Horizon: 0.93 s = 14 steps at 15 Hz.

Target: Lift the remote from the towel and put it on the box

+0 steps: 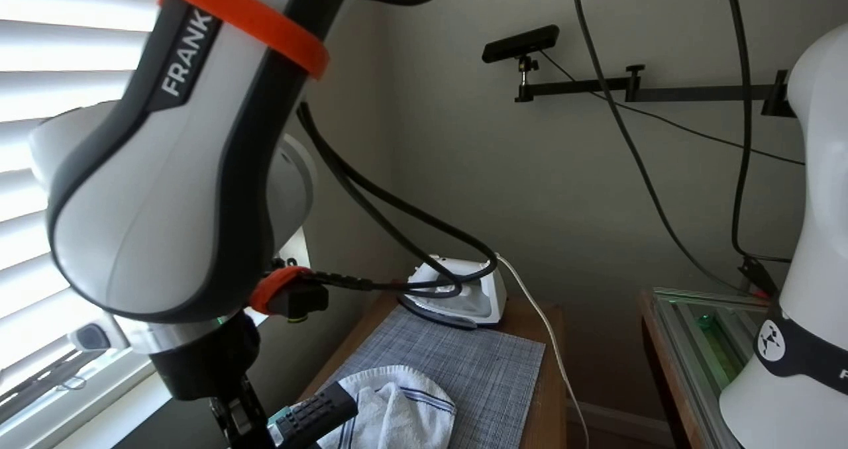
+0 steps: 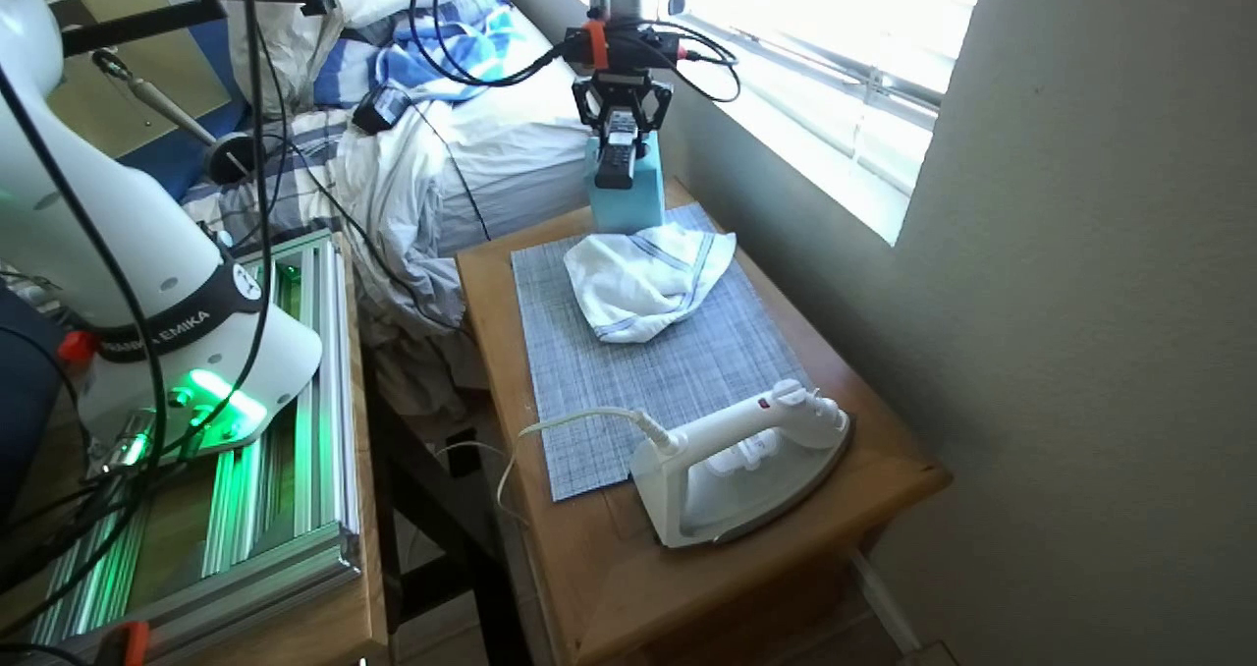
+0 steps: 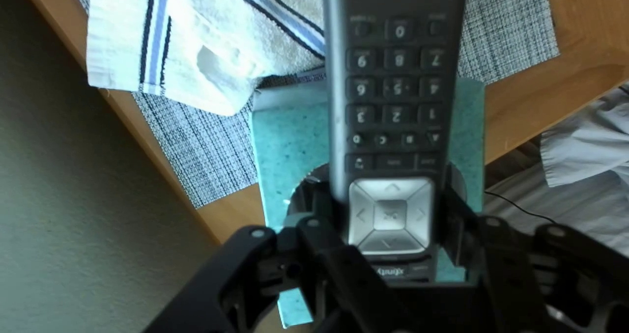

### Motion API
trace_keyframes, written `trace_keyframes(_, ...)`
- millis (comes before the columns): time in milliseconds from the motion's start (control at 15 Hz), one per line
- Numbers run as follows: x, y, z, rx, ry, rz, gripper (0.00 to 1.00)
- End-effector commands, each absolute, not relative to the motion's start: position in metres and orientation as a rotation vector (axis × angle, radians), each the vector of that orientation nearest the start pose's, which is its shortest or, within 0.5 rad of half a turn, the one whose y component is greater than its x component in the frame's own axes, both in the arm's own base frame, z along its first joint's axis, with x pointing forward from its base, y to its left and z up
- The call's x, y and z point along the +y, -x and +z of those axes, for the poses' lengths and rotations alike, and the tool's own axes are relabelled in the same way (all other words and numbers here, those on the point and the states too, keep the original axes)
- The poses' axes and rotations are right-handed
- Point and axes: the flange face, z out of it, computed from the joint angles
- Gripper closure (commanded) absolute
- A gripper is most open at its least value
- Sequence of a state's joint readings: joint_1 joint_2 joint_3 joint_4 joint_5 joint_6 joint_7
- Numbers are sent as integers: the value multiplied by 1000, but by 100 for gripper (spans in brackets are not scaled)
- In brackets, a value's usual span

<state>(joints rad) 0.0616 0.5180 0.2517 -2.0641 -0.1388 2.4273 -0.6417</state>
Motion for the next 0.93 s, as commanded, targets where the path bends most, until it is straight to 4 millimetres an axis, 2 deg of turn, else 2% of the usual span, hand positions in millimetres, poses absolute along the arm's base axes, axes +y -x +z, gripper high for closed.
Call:
trace_keyframes(0, 178, -550, 172, -1518, 2633, 190, 72)
trace_keyframes(67, 179, -549, 171, -1516, 2632, 200, 22)
trace_keyframes(133, 179, -549, 171, -1515, 2629, 199, 21)
trace_keyframes(333, 181, -547, 172, -1512, 2635, 191, 2)
trace_keyframes(600, 181, -543, 186, -1519, 2657, 159, 0)
trace_keyframes(867, 163, -536, 223, -1443, 2784, 24, 0)
